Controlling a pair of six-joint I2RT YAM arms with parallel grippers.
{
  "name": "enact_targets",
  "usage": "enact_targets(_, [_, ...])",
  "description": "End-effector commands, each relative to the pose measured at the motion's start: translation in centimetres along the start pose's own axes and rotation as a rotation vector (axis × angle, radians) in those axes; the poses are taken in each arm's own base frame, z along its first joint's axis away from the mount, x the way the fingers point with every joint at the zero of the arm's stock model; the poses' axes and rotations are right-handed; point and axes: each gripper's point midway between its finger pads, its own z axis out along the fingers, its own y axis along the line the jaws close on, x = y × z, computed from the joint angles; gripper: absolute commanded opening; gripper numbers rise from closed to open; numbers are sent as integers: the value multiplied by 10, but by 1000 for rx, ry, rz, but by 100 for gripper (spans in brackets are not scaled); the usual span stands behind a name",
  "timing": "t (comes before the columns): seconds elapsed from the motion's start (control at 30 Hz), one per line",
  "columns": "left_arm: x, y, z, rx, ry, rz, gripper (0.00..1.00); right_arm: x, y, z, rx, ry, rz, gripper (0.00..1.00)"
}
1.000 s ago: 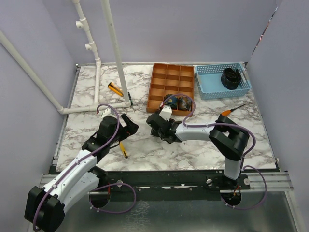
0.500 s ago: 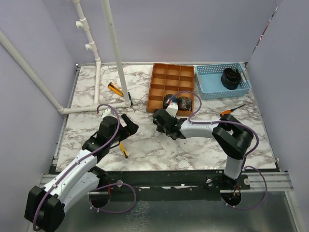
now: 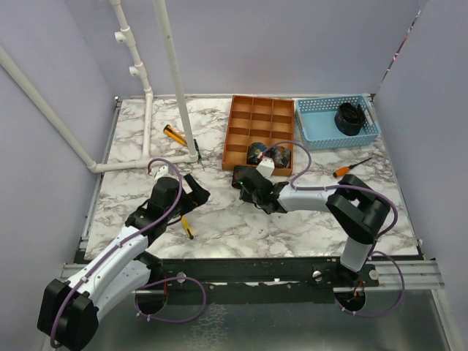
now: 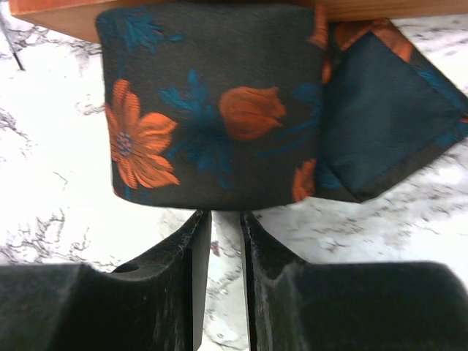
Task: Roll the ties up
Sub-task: Roll the tie at the center of the board.
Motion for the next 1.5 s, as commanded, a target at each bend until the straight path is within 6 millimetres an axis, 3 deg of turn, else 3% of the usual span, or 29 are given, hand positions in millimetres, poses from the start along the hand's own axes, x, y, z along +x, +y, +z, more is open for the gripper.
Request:
enact_targets(0.0, [5,2,3,-1,17,1,97,52,-49,12,174,180,-66,27])
enact_targets(0.23, [4,0,2,6,13,1,97,36,-53,25,219,151,47,27])
enact_targets(0.4, [6,2,3,1,21,5,97,32,-53,35,228,158,52,27])
enact_targets(0.53, [7,2,2,5,24,9,97,32,-49,31,176,168,-8,30])
enact_targets(0.63, [5,2,2,3,15,10,98,33,-43,16,108,183,-69,36])
enact_targets(0.8, [-6,-4,4,-1,-5,30,99,28,-41,-31,-15,188,-137,54])
enact_targets(0.9, [-16,-14,8,8,-18,60,99,7,-41,-59,-51,131,-162,58])
enact_targets(1.0, [-22,-30,17,55,-10,95,99,-27,-37,-73,-89,51,-122,58])
enact_targets(1.2, [-18,-63,41,164,94,186,99,-72,-17,-58,-184,36,28,48])
enact_targets(1.47, [-12,-84,68,230,188,225,99,-91,14,-30,-217,65,29,45])
